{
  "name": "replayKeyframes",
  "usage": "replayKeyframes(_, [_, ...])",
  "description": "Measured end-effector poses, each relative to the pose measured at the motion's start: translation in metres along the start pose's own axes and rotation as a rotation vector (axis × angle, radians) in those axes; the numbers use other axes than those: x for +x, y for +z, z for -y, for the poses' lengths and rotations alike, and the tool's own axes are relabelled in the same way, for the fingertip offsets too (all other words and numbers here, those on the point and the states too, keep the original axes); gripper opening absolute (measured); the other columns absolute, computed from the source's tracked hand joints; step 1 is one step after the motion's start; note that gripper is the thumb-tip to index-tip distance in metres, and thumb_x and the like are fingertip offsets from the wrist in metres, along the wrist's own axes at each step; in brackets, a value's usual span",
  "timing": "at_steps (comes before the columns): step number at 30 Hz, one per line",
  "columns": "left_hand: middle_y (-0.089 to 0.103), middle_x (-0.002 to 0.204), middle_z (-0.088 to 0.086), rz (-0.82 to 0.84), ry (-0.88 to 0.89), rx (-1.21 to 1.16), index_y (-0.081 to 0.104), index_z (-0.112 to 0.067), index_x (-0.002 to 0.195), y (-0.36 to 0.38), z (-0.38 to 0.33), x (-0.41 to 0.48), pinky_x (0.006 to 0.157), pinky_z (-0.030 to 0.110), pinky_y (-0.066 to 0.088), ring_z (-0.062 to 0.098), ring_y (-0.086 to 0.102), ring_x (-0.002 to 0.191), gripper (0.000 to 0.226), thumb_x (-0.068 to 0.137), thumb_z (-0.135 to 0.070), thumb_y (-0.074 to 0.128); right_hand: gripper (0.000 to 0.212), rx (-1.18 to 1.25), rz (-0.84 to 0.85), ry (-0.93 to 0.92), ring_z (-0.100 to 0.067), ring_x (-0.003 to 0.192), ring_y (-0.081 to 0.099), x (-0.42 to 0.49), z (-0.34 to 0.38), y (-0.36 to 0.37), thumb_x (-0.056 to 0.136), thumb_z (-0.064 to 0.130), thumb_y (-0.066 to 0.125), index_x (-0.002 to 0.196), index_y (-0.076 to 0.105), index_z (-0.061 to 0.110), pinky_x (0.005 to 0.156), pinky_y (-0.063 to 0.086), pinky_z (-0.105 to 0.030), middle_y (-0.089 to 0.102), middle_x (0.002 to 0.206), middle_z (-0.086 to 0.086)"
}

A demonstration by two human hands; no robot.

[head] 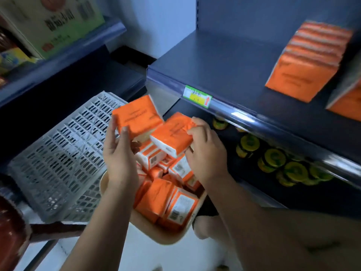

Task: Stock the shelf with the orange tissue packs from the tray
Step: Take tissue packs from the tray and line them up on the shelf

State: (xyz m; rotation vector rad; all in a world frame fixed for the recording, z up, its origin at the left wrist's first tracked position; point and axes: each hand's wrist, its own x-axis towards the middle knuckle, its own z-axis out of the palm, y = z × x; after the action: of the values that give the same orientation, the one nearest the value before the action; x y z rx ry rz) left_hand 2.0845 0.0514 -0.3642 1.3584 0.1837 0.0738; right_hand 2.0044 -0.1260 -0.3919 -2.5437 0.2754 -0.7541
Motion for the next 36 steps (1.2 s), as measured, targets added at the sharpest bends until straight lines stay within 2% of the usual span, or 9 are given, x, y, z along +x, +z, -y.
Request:
replayKeyframes(5, [0.072,0.097,-0.006,0.088,-0.022,-0.089,0.051,-0.043,0.137,0.020,-0.040,-0.019,0.071,0.028,0.051,0.010,0.064,0.074,0.041,0.103,-0.024,0.062,0.041,0.119,-0.257,-0.028,-0.032,0.117,0.061,-0.007,-0.011,-0.073,0.065,0.000,0.080,0.104,0.067,0.007,0.097,0.051,-0.040,0.066,0.131,-0.016])
replayKeyframes(9, [0.071,0.117,0.007,0.267,-0.058,-0.130,0.058,-0.030,0.113,0.052,-0.066,-0.044,0.075,0.033,0.049,0.015,0.069,0.094,0.024,0.093,-0.033,0.070,0.048,0.139,-0.329,0.017,-0.029,0.129,0.059,-0.031,-0.036,-0.139,0.070,-0.002,0.081,0.107,0.057,0.016,0.101,0.051,-0.041,0.060,0.141,-0.011])
replayKeyframes(13, [0.070,0.113,0.013,0.603,-0.060,-0.085,0.064,-0.012,0.121,0.101,-0.089,-0.089,0.073,0.031,0.050,0.022,0.070,0.097,0.036,0.091,-0.030,0.073,0.047,-0.074,-0.275,-0.009,-0.032,0.124,0.062,-0.069,-0.066,-0.211,0.069,-0.002,0.083,0.104,0.056,0.013,0.091,0.056,-0.048,0.059,0.141,-0.011])
replayKeyframes(19, [0.074,0.103,-0.001,0.904,-0.115,-0.083,0.069,-0.026,0.107,0.167,-0.110,-0.176,0.079,0.033,0.048,0.013,0.069,0.092,0.010,0.100,-0.023,0.064,0.035,-0.382,-0.276,-0.054,-0.037,0.116,0.066,-0.145,-0.104,-0.344,0.071,-0.001,0.085,0.100,0.066,0.000,0.088,0.056,-0.047,0.063,0.137,-0.018])
replayKeyframes(24, [0.072,0.094,-0.006,1.107,-0.180,-0.080,0.068,-0.028,0.097,0.227,-0.120,-0.253,0.078,0.032,0.046,0.010,0.066,0.081,0.004,0.098,-0.024,0.066,0.035,-0.528,-0.362,-0.049,-0.035,0.112,0.066,-0.216,-0.129,-0.418,0.079,0.011,0.083,0.106,0.060,0.011,0.094,0.050,-0.040,0.062,0.138,-0.016])
replayKeyframes(26, [0.073,0.089,-0.008,1.158,-0.155,-0.045,0.067,-0.026,0.092,0.247,-0.128,-0.280,0.076,0.031,0.045,0.010,0.066,0.081,0.008,0.097,-0.021,0.067,0.048,-0.561,-0.341,-0.025,-0.036,0.107,0.069,-0.234,-0.136,-0.434,0.073,0.007,0.089,0.107,0.056,0.017,0.089,0.053,-0.041,0.064,0.137,-0.015])
replayKeyframes(30, [0.078,0.096,-0.002,1.159,-0.178,-0.059,0.068,-0.020,0.092,0.293,-0.139,-0.317,0.083,0.035,0.055,0.014,0.073,0.084,0.013,0.089,-0.026,0.078,0.044,-0.647,-0.322,0.158,-0.032,0.086,0.074,-0.255,-0.142,-0.458,0.077,0.023,0.085,0.115,0.063,0.017,0.058,0.058,-0.042,0.068,0.132,-0.001])
replayKeyframes(33, [0.079,0.109,0.009,1.117,-0.260,-0.098,0.075,-0.011,0.108,0.324,-0.129,-0.339,0.087,0.052,0.062,0.027,0.077,0.098,0.042,0.078,-0.038,0.088,0.048,-0.603,-0.304,0.204,-0.026,0.084,0.073,-0.254,-0.148,-0.471,0.078,0.027,0.079,0.122,0.061,0.023,0.061,0.059,-0.039,0.073,0.121,0.001])
replayKeyframes(36, [0.079,0.092,0.001,1.162,-0.240,-0.079,0.072,-0.018,0.094,0.338,-0.088,-0.359,0.086,0.044,0.063,0.018,0.076,0.085,0.013,0.094,-0.030,0.076,0.052,-0.486,-0.256,0.191,-0.020,0.084,0.071,-0.245,-0.162,-0.483,0.078,0.018,0.077,0.121,0.052,0.030,0.070,0.058,-0.035,0.072,0.122,-0.001])
